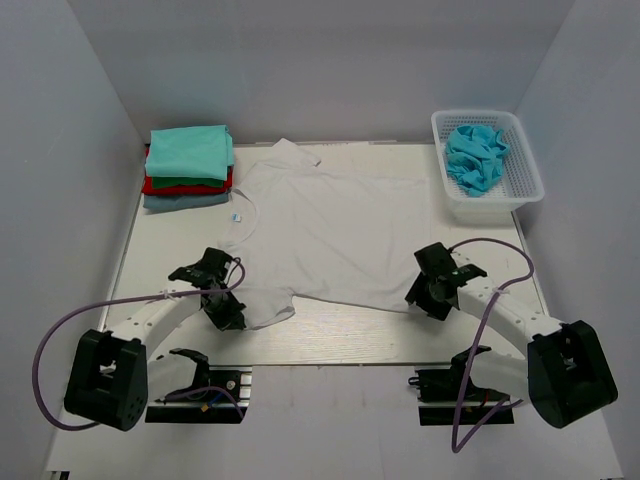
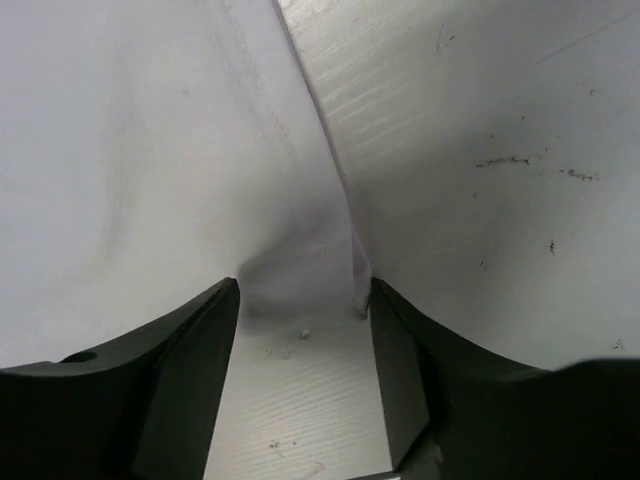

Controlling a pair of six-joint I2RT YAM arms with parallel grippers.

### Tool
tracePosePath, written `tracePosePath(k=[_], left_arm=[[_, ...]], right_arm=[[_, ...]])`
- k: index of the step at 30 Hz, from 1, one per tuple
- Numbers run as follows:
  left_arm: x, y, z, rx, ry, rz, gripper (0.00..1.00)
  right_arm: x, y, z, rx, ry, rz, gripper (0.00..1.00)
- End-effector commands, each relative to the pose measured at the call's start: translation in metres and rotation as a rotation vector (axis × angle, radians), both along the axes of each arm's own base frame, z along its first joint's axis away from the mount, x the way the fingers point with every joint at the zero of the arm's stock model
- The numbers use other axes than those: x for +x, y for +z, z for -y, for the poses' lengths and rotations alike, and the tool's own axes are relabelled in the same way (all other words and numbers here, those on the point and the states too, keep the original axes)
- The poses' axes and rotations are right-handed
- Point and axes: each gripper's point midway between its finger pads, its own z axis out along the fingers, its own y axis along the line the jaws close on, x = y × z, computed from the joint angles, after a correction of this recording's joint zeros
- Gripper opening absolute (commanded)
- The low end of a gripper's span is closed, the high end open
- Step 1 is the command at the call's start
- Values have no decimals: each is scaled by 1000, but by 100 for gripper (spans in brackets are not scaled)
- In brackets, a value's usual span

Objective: Fold and stack the t-shirts
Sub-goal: Grap the side of the flattened tshirt closest away from the robot with both arms, then fold the flattened tshirt in 1/3 of the way

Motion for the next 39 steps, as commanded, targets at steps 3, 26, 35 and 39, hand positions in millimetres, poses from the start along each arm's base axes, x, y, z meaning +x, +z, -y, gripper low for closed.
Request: tracePosePath(k=[3,26,35,39], left_arm=[[21,27,4,-18,-50,125,0],[234,156,43,-2,-155,468,0],[315,140,26,91,-115,477,0],[355,131,29,98,-144,547,0]], right_arm=[[-1,-14,0,3,-32,-19,42],[119,81,-5,-88,36,101,0],[175,85,18,-115,-27,117,0],[195,68,19,-98,-31,61,10]])
